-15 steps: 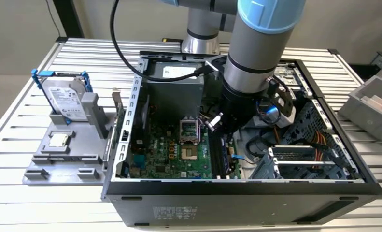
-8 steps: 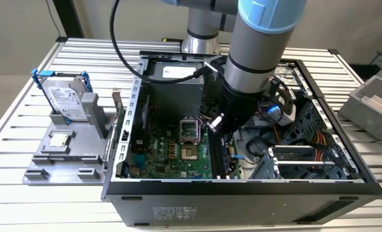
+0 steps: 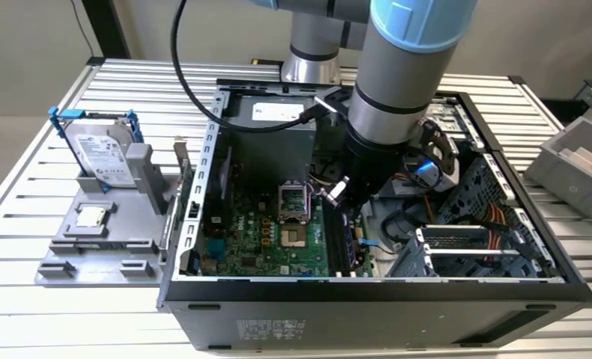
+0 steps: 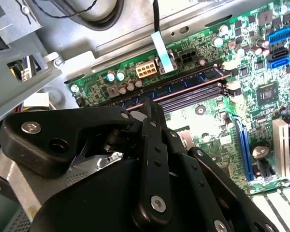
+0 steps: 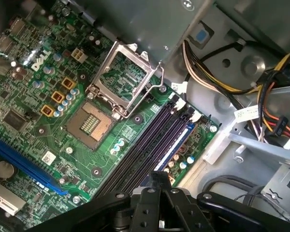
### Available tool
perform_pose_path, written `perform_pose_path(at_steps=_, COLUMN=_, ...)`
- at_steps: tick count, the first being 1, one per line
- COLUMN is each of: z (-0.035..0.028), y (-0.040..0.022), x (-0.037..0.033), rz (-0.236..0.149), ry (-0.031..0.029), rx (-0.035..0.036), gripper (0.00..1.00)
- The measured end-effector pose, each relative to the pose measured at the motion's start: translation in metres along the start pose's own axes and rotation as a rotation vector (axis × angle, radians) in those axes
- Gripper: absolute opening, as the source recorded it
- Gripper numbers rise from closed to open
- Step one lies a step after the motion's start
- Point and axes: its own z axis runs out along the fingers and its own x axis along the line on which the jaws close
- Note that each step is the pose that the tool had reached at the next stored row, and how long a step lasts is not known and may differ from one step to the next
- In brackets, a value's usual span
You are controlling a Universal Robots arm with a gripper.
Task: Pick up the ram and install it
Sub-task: 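Press down the ram until it locks into place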
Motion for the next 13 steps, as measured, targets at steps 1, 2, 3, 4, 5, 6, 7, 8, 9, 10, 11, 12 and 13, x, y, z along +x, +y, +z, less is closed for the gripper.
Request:
perform_pose_path(at_steps=1, z=0.0000, y=-0.0001, x=-0.0001, rz=-0.008, ry=0.0001, rx=-0.0003, gripper=0.00)
perform_pose_path(at_steps=2, z=0.0000, y=-0.0002, x=-0.0003, rz=-0.017, ry=0.0001, rx=-0.0006, gripper=0.00)
perform_pose_path(at_steps=3, z=0.0000, y=-0.0003, x=-0.0004, rz=-0.026, ry=0.0002, rx=-0.0009, gripper=0.00)
perform_pose_path(at_steps=4, z=0.0000, y=-0.0004, x=-0.0005, rz=-0.035, ry=0.0002, rx=-0.0012, gripper=0.00)
perform_pose_path(at_steps=5, z=0.0000, y=-0.0005, x=-0.0007, rz=-0.043, ry=0.0003, rx=-0.0016, gripper=0.00)
perform_pose_path(at_steps=6, z=0.0000, y=-0.0006, x=-0.0008, rz=-0.053, ry=0.0003, rx=-0.0019, gripper=0.00)
perform_pose_path(at_steps=7, z=0.0000, y=-0.0006, x=-0.0008, rz=-0.062, ry=0.0004, rx=-0.0022, gripper=0.00)
perform_pose_path(at_steps=8, z=0.0000, y=-0.0007, x=-0.0009, rz=-0.073, ry=0.0005, rx=-0.0026, gripper=0.00)
perform_pose_path(at_steps=9, z=0.0000, y=-0.0007, x=-0.0009, rz=-0.084, ry=0.0005, rx=-0.0030, gripper=0.00)
perform_pose_path(at_steps=10, z=0.0000, y=-0.0007, x=-0.0009, rz=-0.095, ry=0.0006, rx=-0.0034, gripper=0.00)
perform_pose_path(at_steps=11, z=0.0000, y=-0.0007, x=-0.0009, rz=-0.107, ry=0.0007, rx=-0.0039, gripper=0.00)
perform_pose_path(at_steps=12, z=0.0000, y=-0.0007, x=-0.0010, rz=-0.119, ry=0.0008, rx=-0.0043, gripper=0.00)
perform_pose_path(at_steps=13, z=0.0000, y=-0.0007, x=-0.0010, rz=-0.131, ry=0.0009, rx=-0.0047, gripper=0.00)
